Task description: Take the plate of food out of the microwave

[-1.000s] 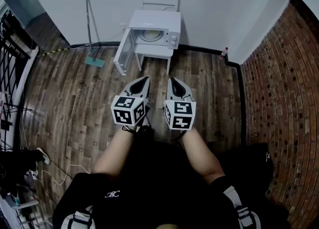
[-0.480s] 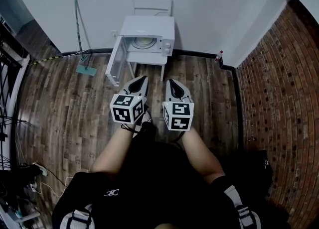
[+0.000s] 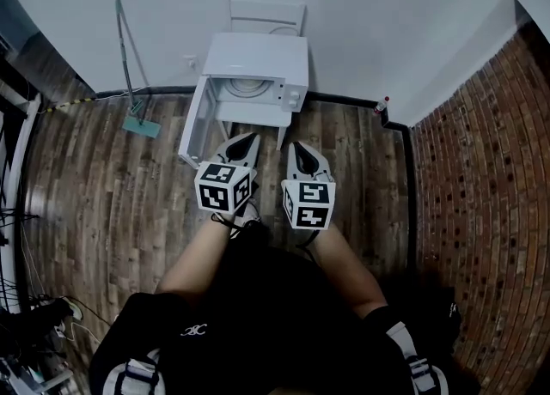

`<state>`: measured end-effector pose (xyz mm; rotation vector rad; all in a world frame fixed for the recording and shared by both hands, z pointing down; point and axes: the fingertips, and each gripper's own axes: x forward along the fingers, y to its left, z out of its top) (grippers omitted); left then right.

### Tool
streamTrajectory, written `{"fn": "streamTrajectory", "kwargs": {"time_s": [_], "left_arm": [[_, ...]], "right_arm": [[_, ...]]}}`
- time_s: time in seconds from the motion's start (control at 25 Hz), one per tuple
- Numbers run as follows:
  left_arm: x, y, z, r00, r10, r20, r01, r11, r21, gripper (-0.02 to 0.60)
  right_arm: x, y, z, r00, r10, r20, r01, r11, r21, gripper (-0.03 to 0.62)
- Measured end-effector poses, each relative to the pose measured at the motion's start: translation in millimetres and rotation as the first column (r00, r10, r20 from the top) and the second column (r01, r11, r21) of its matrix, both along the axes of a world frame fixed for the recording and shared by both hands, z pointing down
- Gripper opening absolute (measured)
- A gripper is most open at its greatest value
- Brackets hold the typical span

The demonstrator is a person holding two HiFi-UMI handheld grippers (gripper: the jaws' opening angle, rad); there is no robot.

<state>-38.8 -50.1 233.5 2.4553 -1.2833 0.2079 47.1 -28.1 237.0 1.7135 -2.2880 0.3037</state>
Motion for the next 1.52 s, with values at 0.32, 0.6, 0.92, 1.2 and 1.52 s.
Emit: {"fn": "streamTrajectory", "kwargs": {"time_s": [0.32,0.6,0.92,1.2,1.52], "left_arm": [[-26,-98,18,1.0,0.008,0.016,-0.008,0.999,-0.031,-0.005],[-40,-152,35,1.0,0.007,0.021,-0.006,0.998,-0.06,-0.005],[-34,-190,61,0.997,-0.038,0.063,0.042,0.997,-0.061,-0.005],[-35,-218,93,0.981,-0.109,0.162,0.12,0.991,-0.058,-0.005],[-19,-255,158,0.938,-0.022,0.347,0.026,1.0,-0.007,-0.005]], "right_arm": [[-23,-105,15,1.0,-0.004,0.01,0.004,0.999,-0.038,0.012],[-33,-158,33,0.998,-0.03,-0.056,0.027,0.998,-0.054,0.012],[-20,-189,62,0.992,-0.113,-0.047,0.106,0.986,-0.131,0.012],[-6,-229,79,0.978,-0.209,-0.011,0.204,0.962,-0.184,0.012],[-8,-245,154,0.957,-0.29,0.026,0.286,0.921,-0.265,0.012]]}}
